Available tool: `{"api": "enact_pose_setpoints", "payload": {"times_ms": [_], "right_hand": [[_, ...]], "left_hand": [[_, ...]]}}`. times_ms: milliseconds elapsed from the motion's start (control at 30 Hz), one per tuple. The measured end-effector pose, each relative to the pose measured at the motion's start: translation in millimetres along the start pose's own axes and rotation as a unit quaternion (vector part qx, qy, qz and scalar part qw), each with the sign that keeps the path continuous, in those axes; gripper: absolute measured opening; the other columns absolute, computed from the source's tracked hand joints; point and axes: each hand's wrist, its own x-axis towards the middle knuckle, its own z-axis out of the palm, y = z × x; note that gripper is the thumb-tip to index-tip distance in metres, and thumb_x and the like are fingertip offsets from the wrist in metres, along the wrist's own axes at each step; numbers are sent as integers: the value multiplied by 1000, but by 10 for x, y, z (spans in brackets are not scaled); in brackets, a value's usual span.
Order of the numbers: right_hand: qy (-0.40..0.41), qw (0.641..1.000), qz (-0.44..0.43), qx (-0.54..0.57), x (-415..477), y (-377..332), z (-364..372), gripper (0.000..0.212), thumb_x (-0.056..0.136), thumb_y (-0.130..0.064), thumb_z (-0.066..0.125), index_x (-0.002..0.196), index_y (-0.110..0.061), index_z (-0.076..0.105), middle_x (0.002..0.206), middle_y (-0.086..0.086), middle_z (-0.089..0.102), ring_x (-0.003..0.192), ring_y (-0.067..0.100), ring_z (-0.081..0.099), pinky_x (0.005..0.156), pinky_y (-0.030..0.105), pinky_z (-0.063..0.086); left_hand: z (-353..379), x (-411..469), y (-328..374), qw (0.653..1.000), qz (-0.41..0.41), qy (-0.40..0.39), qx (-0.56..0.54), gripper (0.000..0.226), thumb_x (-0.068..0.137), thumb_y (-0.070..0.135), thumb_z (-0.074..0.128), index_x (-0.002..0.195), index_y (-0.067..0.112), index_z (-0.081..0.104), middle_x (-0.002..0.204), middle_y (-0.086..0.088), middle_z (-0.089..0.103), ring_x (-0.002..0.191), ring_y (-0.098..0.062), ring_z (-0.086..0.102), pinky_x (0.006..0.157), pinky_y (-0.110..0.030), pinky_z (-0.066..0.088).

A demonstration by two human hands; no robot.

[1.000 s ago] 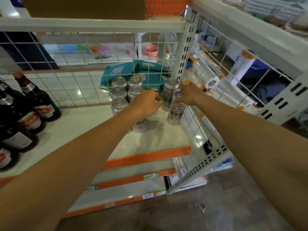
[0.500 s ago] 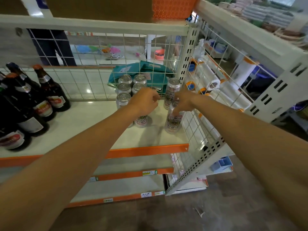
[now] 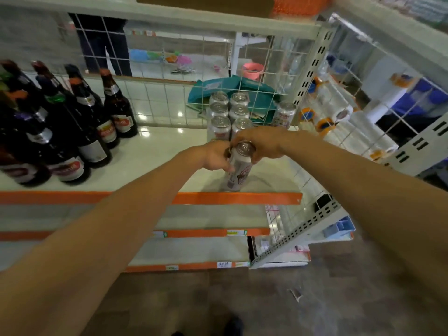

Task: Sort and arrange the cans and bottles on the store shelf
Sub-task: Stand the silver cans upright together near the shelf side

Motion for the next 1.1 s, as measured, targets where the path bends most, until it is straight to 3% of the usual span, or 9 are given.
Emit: {"api": "enact_pose_setpoints", "payload": {"times_ms": [167,367,500,600,700,800,933,1100], "right_hand": [[44,998,-42,-25,56,-247,66,72,86,-5,71,146,-30,41,140,3,41,121,26,48,92,37,45],[87,995,56,-9,-19,-54,33,65,88,5,56,144,-24,41,144,10,42,127,30,47,97,40,44],[100,988,119,-6,-171,176,38,60,92,-11,60,147,-20,37,144,13,38,128,34,45,102,44,43],[83,986,145,5,-292,270,128,61,94,-22,63,148,-16,36,147,14,35,129,34,44,104,44,42],[50,985,166,18,-393,342,211,60,94,-28,64,147,-16,38,146,14,38,127,33,47,102,42,43],[29,983,178,27,-488,402,215,58,96,-31,63,147,-15,40,148,14,40,132,32,43,103,38,38],[29,977,207,35,-558,404,166,58,96,-34,61,147,-16,40,148,14,42,132,32,44,101,36,38],[24,976,208,60,-531,416,180,58,95,-40,61,146,-19,42,149,11,43,130,30,46,101,34,38]], "left_hand": [[-52,-100,-201,995,17,25,-96,62,83,-3,71,139,9,46,130,-10,59,119,-25,57,103,-41,47],[-98,-13,-163,994,41,15,-102,87,85,-1,69,155,22,24,146,-6,48,132,-22,47,109,-40,42],[-136,52,2,995,65,16,-80,84,82,-5,71,151,23,34,140,-2,50,123,-16,50,98,-26,44],[-158,91,43,997,62,30,-35,78,76,7,82,143,22,45,130,3,55,115,-14,54,92,-25,46],[-135,78,34,996,37,81,17,59,69,24,85,121,28,57,120,1,63,105,-19,61,91,-36,53],[-162,-9,84,987,29,135,79,45,70,37,84,100,27,53,104,2,63,92,-19,60,77,-33,51],[-320,-59,151,974,-4,188,128,61,67,53,81,111,19,57,102,2,62,91,-22,61,77,-36,53],[-417,-70,101,968,-49,179,167,73,65,58,81,117,16,54,109,-2,64,93,-23,60,75,-36,52]]}}
